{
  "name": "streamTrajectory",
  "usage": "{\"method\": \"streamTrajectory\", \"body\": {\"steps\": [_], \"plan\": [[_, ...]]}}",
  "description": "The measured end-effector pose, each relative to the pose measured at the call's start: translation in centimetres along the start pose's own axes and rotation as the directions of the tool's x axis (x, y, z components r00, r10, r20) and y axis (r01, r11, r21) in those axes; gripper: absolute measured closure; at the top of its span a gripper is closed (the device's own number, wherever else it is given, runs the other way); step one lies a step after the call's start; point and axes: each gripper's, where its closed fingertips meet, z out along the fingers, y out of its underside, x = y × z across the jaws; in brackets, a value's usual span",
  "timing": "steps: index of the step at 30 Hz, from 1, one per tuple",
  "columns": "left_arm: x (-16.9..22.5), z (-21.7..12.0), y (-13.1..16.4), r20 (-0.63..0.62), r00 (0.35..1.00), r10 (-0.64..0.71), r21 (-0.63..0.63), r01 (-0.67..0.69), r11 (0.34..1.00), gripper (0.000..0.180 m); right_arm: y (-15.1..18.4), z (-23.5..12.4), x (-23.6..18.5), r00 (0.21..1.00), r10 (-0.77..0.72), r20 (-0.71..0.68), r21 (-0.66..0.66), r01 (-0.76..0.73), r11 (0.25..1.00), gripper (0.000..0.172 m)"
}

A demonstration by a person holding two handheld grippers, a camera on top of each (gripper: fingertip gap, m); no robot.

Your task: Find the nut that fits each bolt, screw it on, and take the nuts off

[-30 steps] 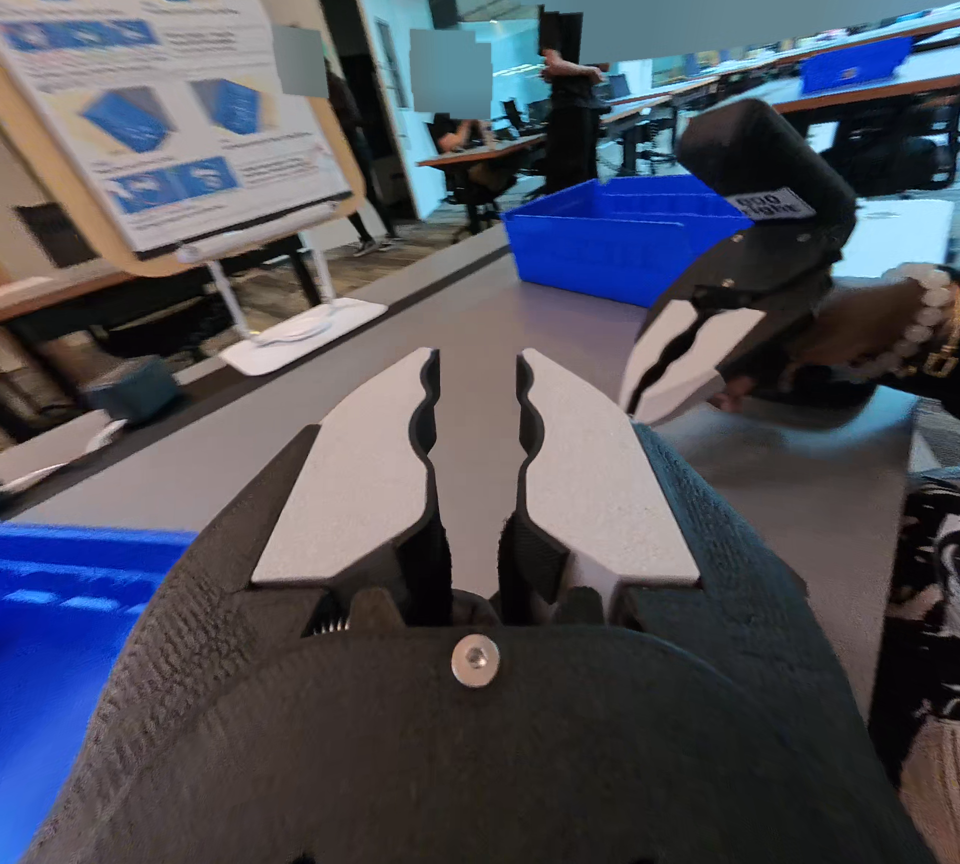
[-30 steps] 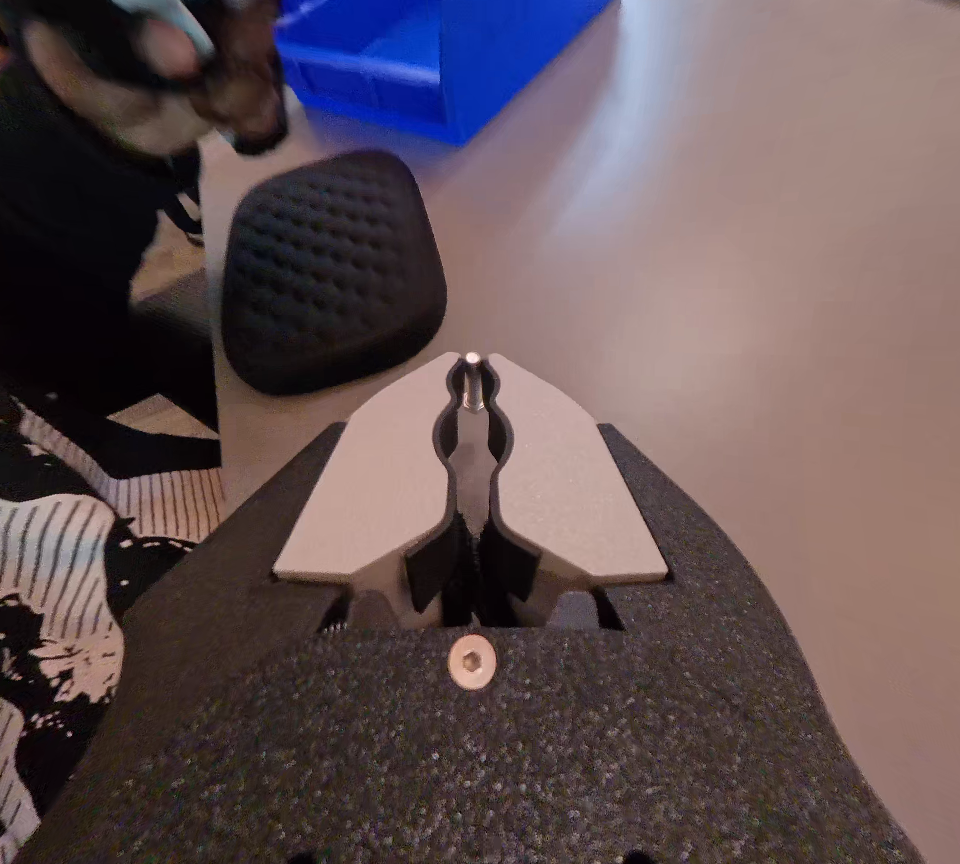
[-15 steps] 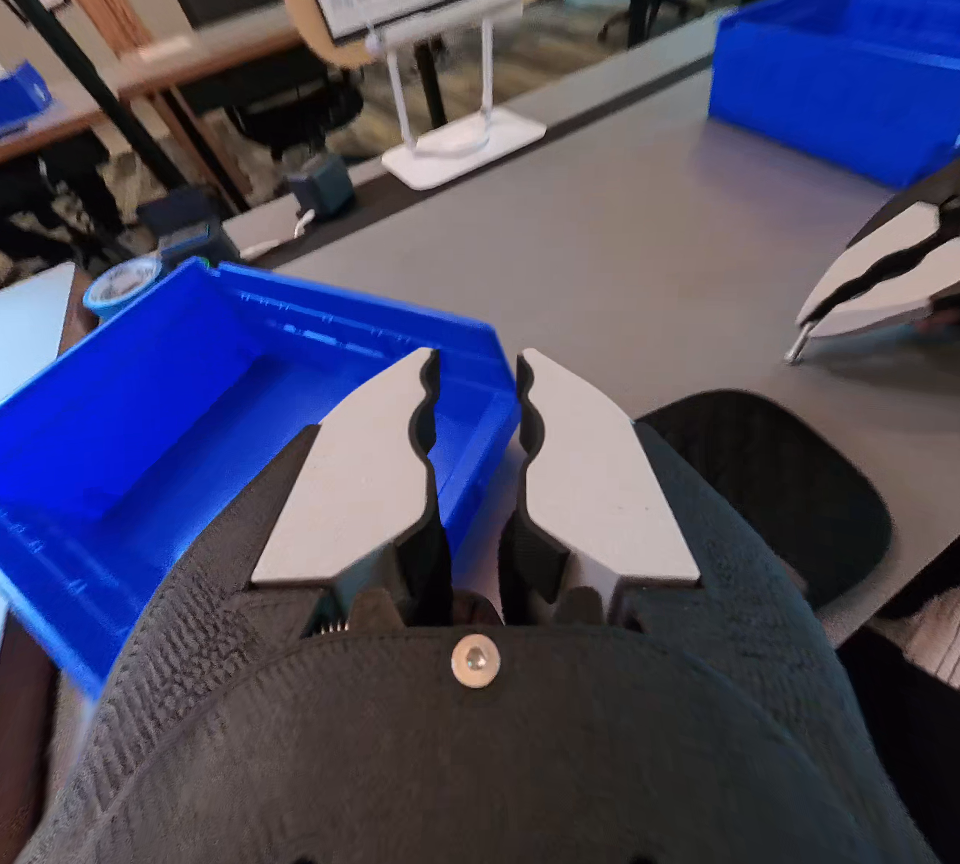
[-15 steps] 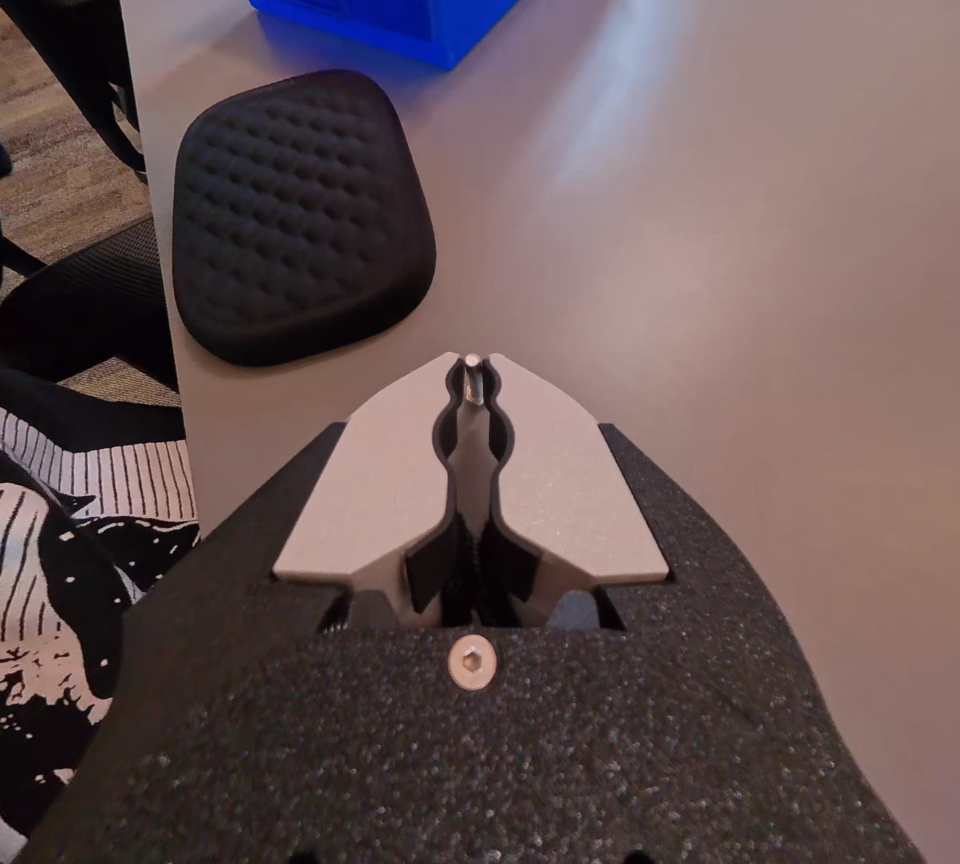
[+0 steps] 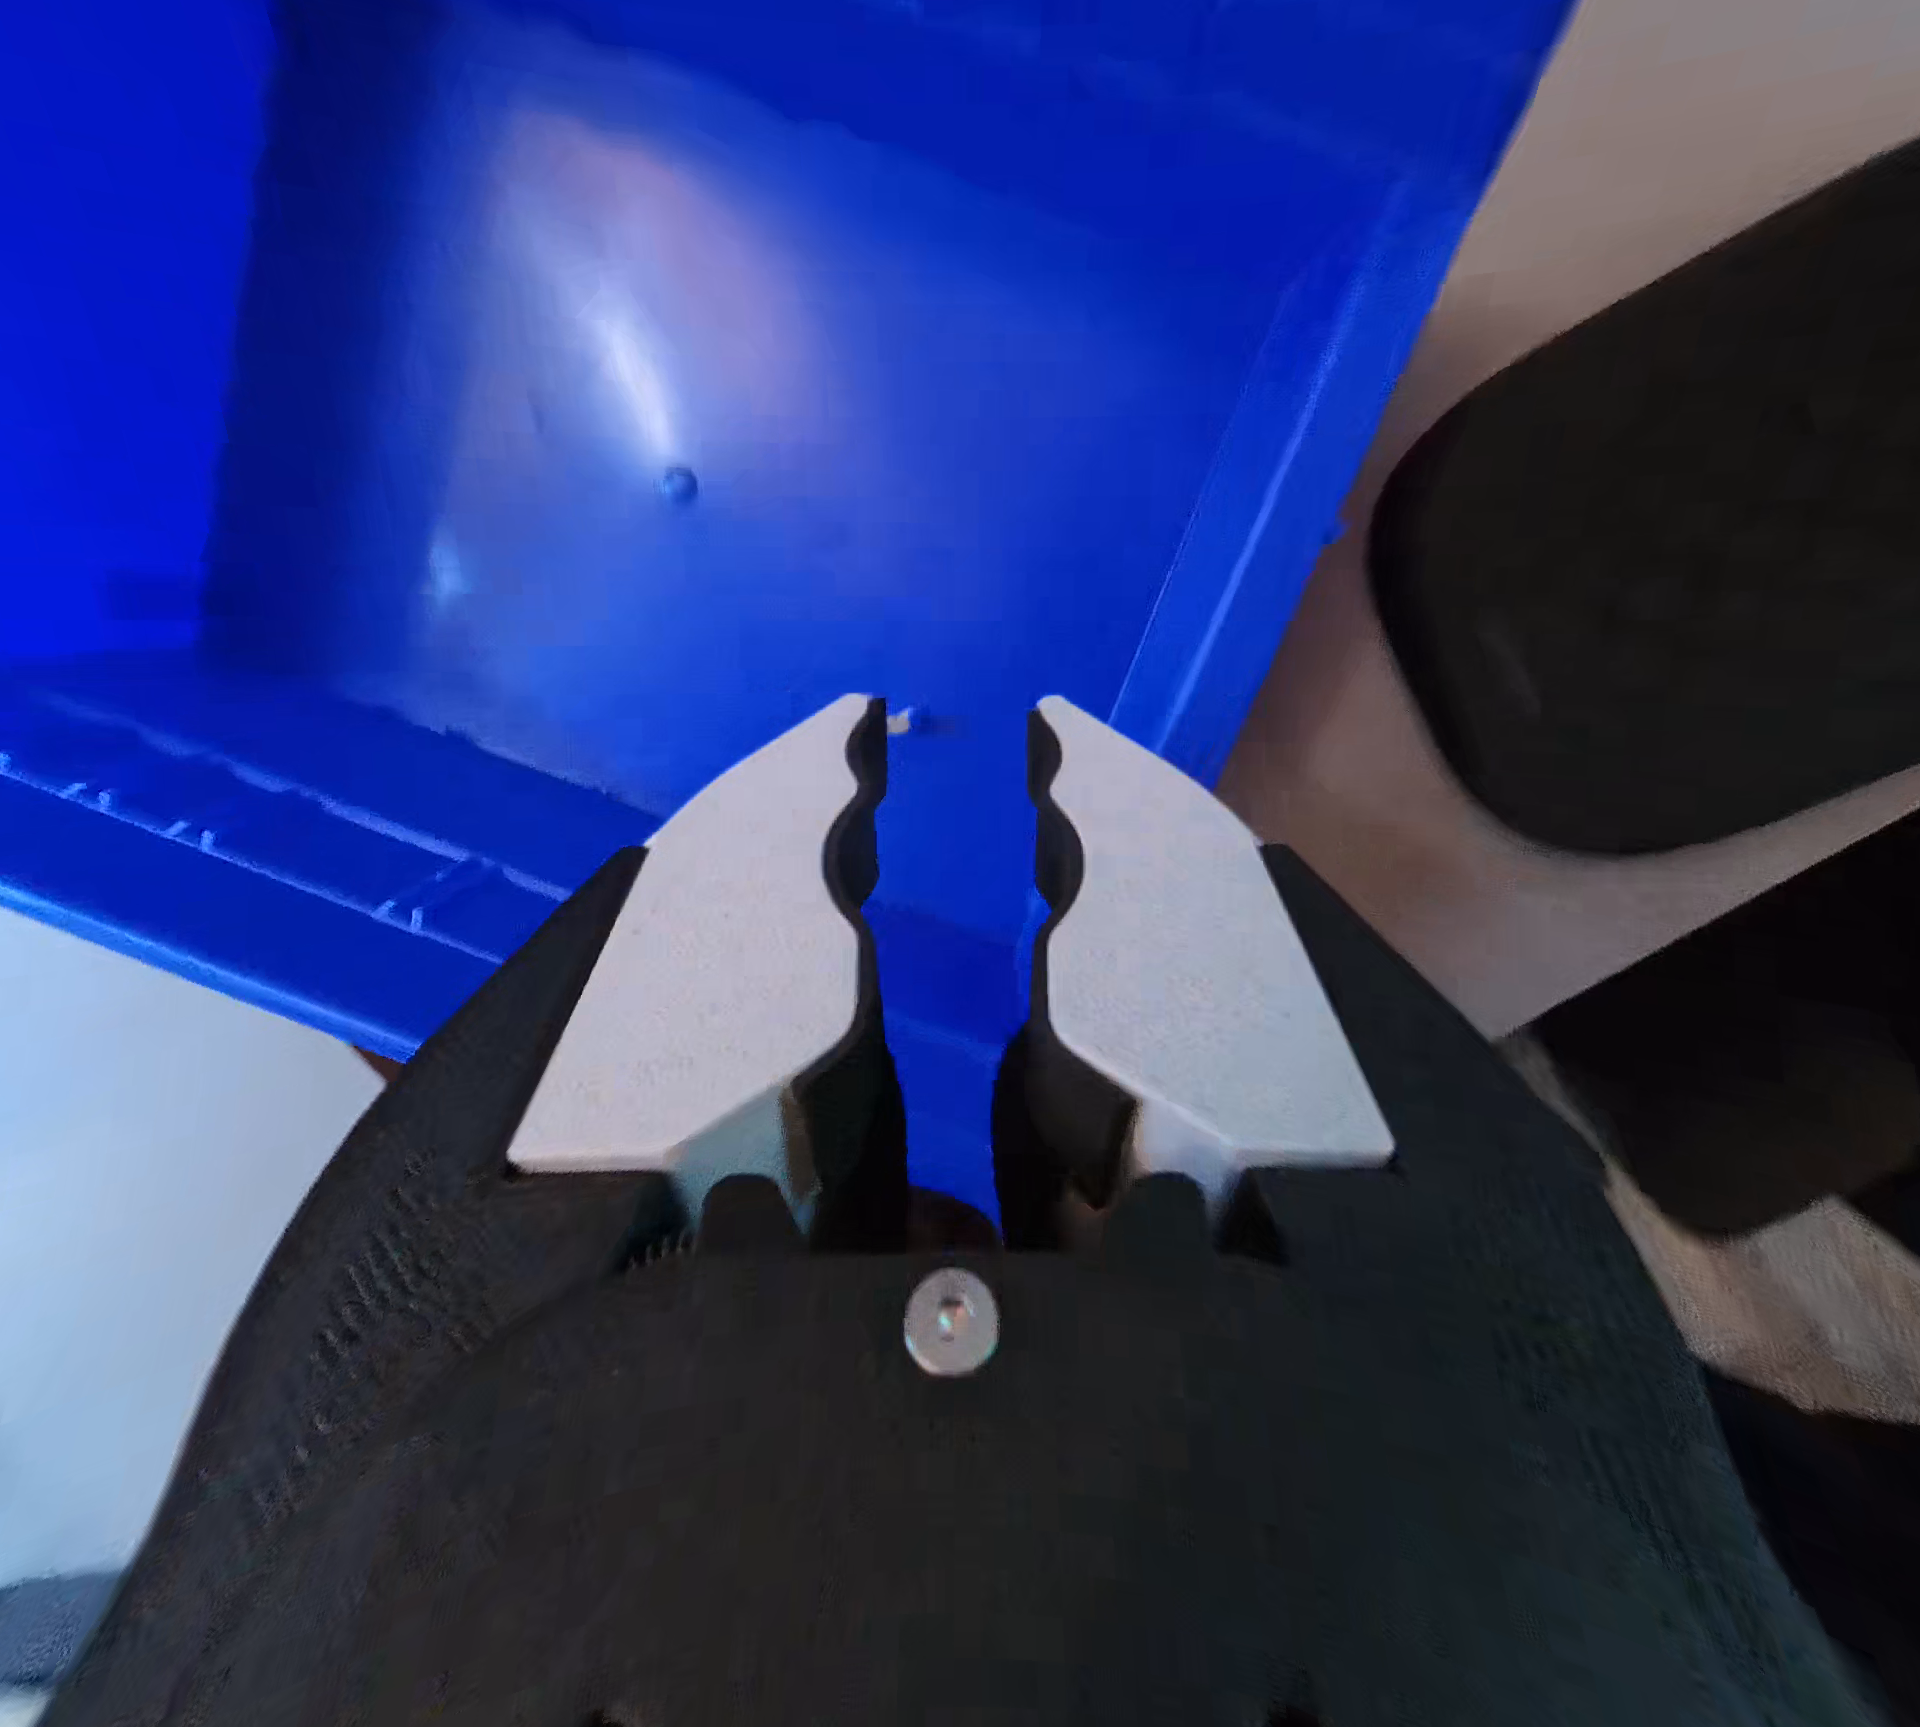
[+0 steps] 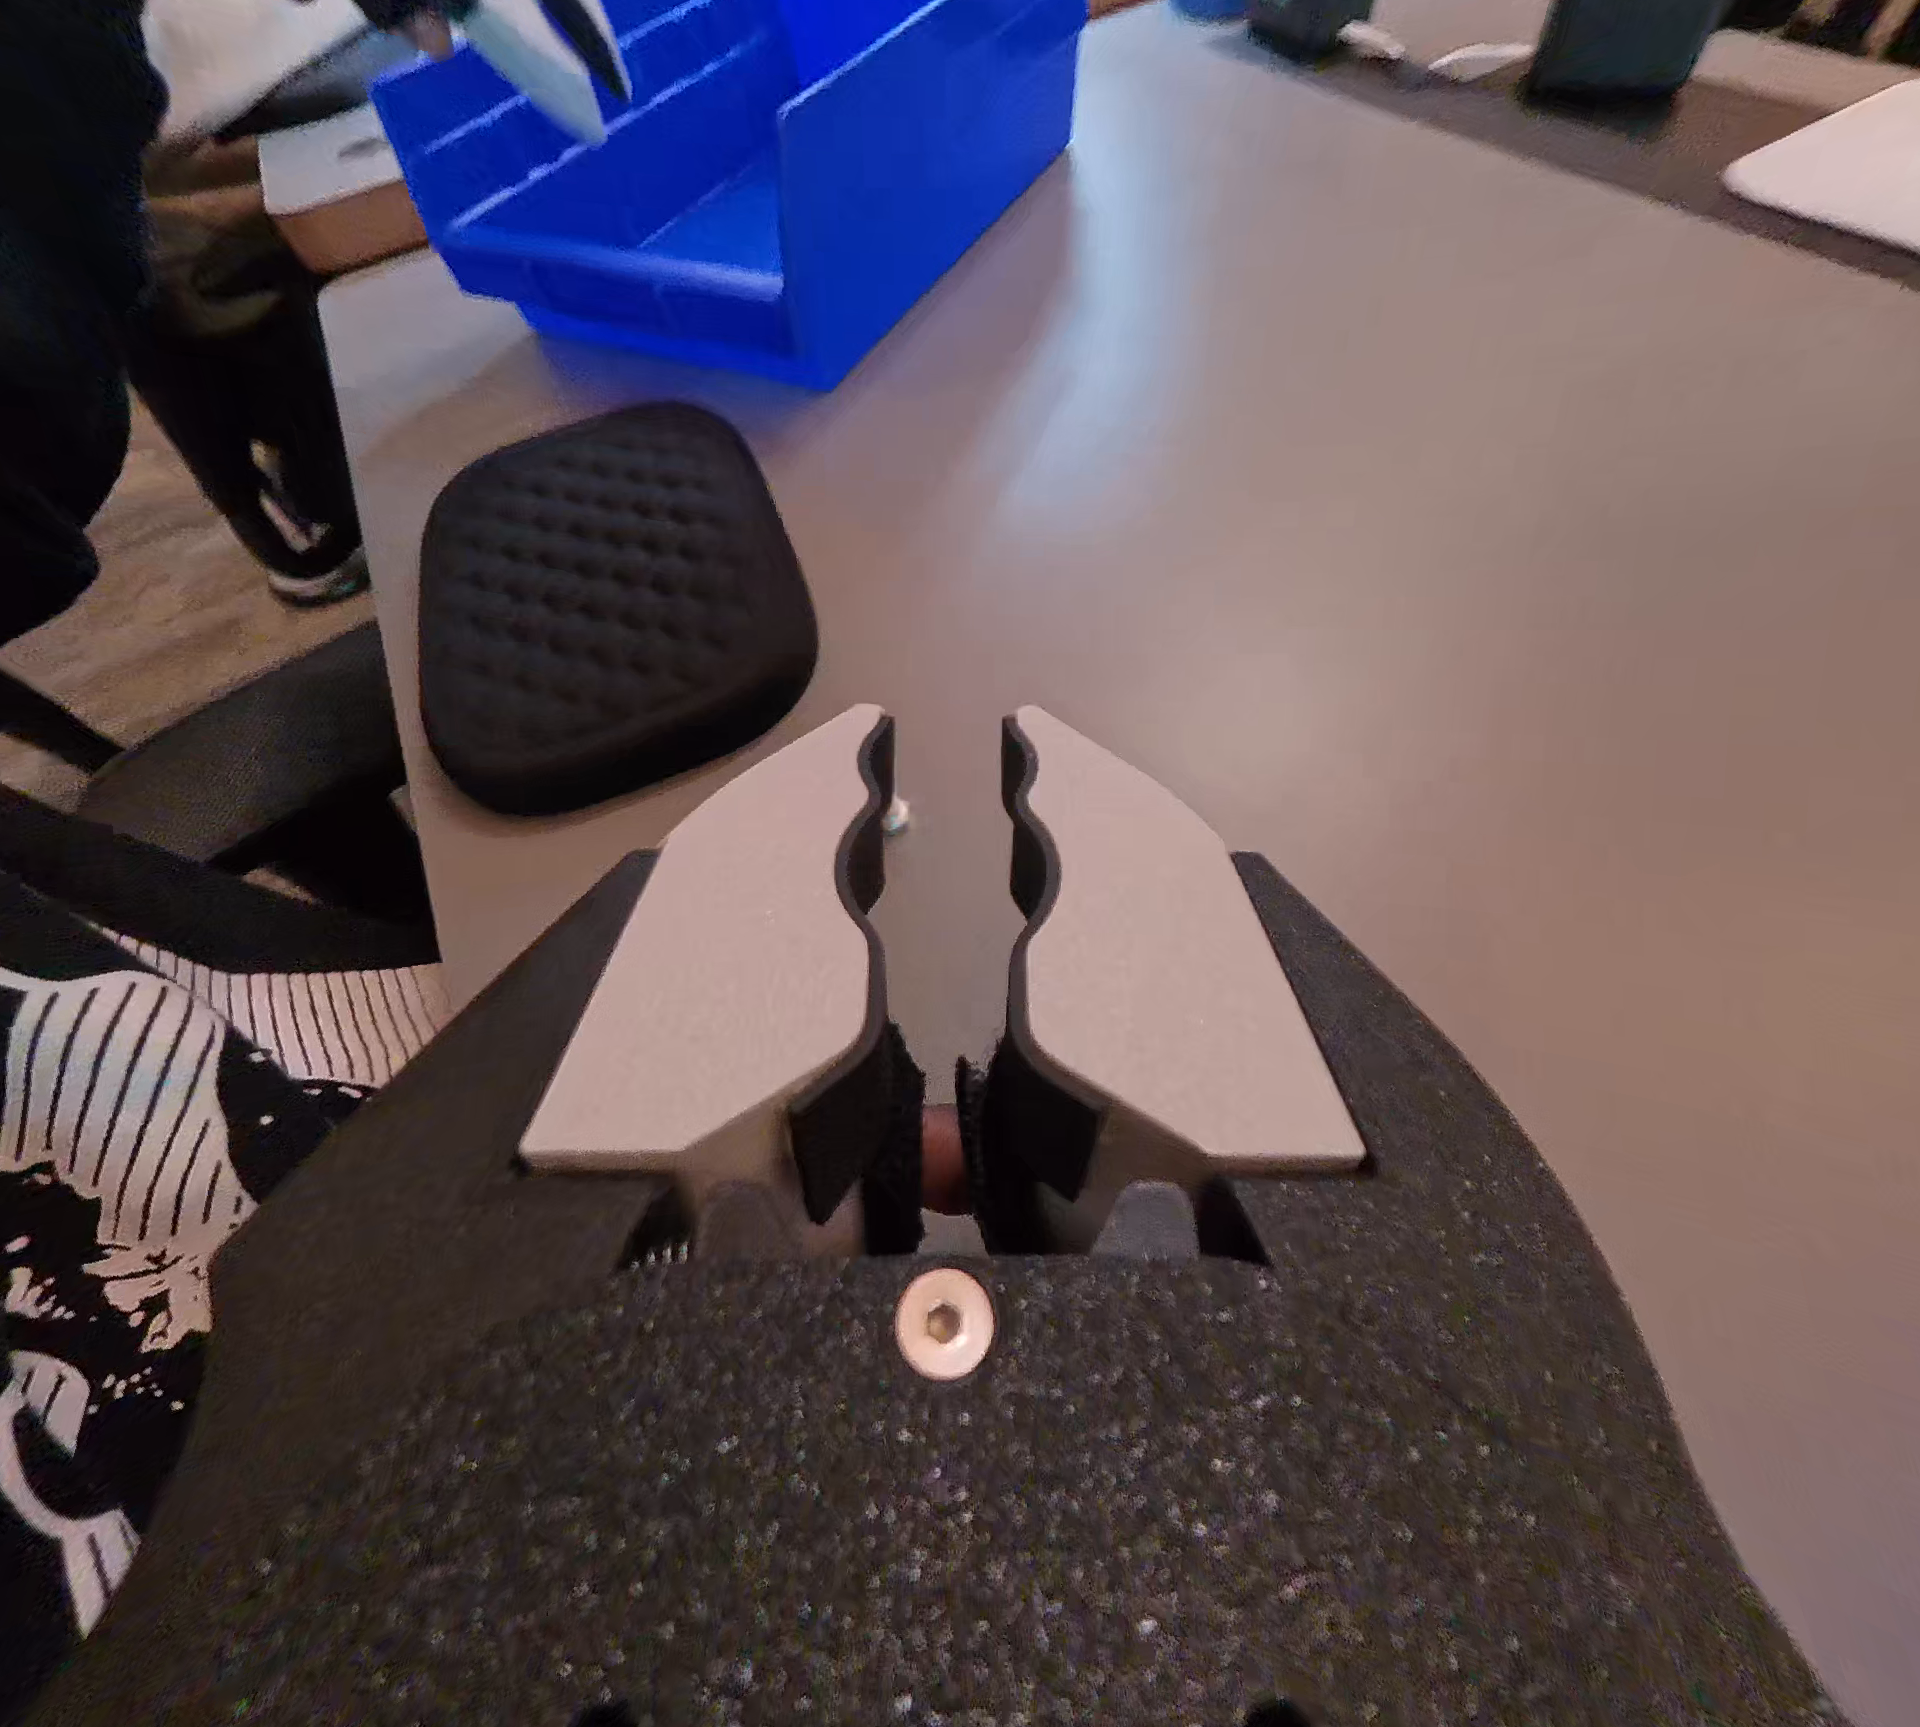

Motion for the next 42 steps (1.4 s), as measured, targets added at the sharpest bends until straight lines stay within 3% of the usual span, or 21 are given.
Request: {"method": "streamTrajectory", "body": {"steps": [1,4,11,17,28,31,33,34,36,38,40,42], "plan": [[-0.4,0.7,0.7,-0.005,1.000,0.008,-0.076,-0.009,0.997,0.155,-0.2,-0.6,0.4,1.000,0.006,-0.014,0.018,-0.006,1.000,0.152],[-1.2,2.4,2.3,-0.013,0.999,0.035,-0.248,-0.037,0.968,0.155,-0.5,-2.3,1.4,0.999,0.022,-0.049,0.067,-0.018,0.998,0.152],[-1.5,5.2,3.2,-0.008,1.000,0.017,-0.411,-0.019,0.911,0.156,-1.1,-4.3,3.0,0.993,0.040,-0.113,0.137,-0.025,0.990,0.153],[-2.0,6.3,4.5,-0.019,0.999,-0.034,-0.474,0.021,0.880,0.161,-1.3,-4.9,3.3,0.991,0.035,-0.132,0.151,-0.015,0.988,0.153],[-1.8,6.1,3.8,-0.022,1.000,-0.012,-0.434,0.002,0.901,0.168,-1.1,-4.9,3.4,0.989,0.021,-0.148,0.138,0.000,0.990,0.153],[-1.3,4.4,1.0,0.006,1.000,-0.016,-0.237,0.017,0.971,0.168,-1.4,-4.8,3.0,0.990,-0.003,-0.138,0.146,0.024,0.989,0.153],[-0.1,2.5,-2.9,0.010,1.000,-0.007,0.042,0.006,0.999,0.169,-2.0,-4.7,2.5,0.993,-0.024,-0.113,0.177,0.044,0.983,0.153],[1.1,1.1,-5.2,-0.006,1.000,0.010,0.220,-0.009,0.975,0.169,-2.3,-4.7,2.1,0.994,-0.038,-0.099,0.194,0.057,0.979,0.153],[4.8,-2.4,-9.3,-0.079,0.995,0.060,0.539,-0.008,0.842,0.169,-3.0,-4.5,1.4,0.994,-0.072,-0.078,0.228,0.088,0.970,0.153],[9.3,-6.0,-11.9,-0.168,0.976,0.140,0.763,0.039,0.646,0.169,-3.7,-4.2,0.3,0.991,-0.121,-0.052,0.253,0.131,0.959,0.153],[13.6,-8.5,-13.3,-0.310,0.928,0.207,0.857,0.178,0.484,0.169,-4.5,-3.9,-1.2,0.979,-0.201,-0.028,0.292,0.200,0.935,0.153],[16.9,-9.7,-14.1,-0.479,0.844,0.242,0.847,0.371,0.380,0.169,-5.6,-3.7,-3.0,0.949,-0.313,-0.025,0.347,0.302,0.888,0.153]]}}
